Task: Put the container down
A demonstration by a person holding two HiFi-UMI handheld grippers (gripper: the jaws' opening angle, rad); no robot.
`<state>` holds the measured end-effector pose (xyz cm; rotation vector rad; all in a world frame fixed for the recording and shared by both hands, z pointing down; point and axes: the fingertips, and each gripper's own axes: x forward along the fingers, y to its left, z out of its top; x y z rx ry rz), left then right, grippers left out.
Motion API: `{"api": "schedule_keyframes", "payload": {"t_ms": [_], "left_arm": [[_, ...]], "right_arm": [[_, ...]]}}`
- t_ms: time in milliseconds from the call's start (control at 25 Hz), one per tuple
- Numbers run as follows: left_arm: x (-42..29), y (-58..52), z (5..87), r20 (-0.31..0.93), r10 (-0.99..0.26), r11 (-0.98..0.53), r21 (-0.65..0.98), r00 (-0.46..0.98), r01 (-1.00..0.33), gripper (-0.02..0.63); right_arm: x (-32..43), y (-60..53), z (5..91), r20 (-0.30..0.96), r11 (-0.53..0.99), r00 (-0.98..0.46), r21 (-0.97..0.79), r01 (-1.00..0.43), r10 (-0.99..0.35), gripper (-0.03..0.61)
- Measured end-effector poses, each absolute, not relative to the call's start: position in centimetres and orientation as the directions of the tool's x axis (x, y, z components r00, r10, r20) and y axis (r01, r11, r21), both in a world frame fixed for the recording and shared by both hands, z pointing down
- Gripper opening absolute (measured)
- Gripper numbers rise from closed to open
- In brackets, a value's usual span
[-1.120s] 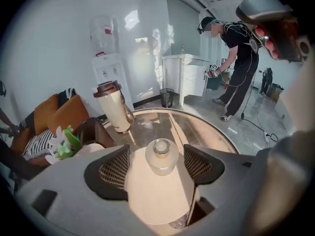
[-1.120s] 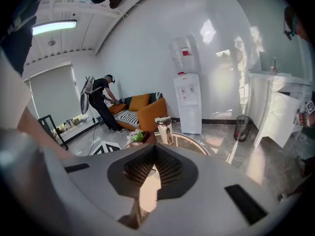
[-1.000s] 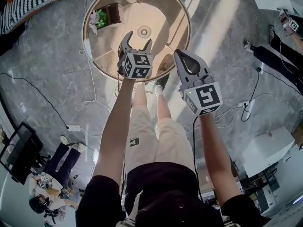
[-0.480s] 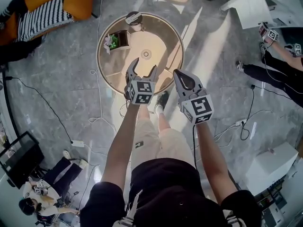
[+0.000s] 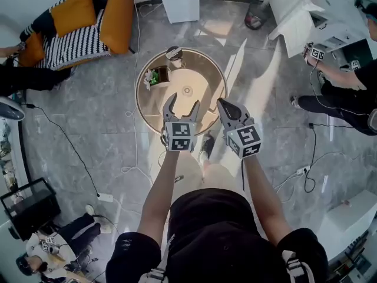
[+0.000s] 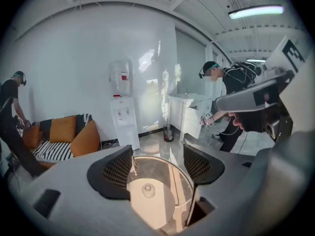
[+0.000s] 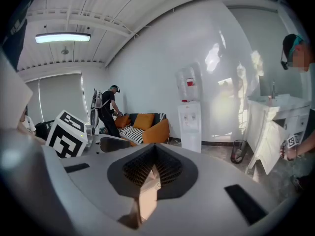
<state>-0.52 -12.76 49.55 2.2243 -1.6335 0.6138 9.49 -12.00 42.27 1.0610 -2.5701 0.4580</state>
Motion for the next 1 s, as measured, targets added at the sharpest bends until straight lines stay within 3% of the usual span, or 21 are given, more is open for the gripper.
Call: {"api": "schedule_keyframes", "payload": {"t_ms": [520, 800, 1000], "left_arm": [[1.1, -10.8, 38.2, 0.381, -0.882, -0.293, 0.017, 0.277, -0.956, 0.323], [-0.2, -11.2, 32.1, 0.245, -0.939, -0.247, 0.012, 0.242, -0.969, 0.178], [-0.4, -10.8, 29.7, 0.196, -0.951, -0.239, 0.027, 0.239, -0.971, 0.111]], "right_arm": [[10.6, -12.8, 33.7, 0.281, 0.690, -0.693, -0.128, -0.712, -0.663, 0.003], [10.0, -12.8, 31.4, 0.262, 0.704, -0.701, -0.096, -0.703, -0.664, 0.003], [9.4, -12.3, 30.1, 0.230, 0.719, -0.719, -0.098, -0.688, -0.656, 0.003]]}}
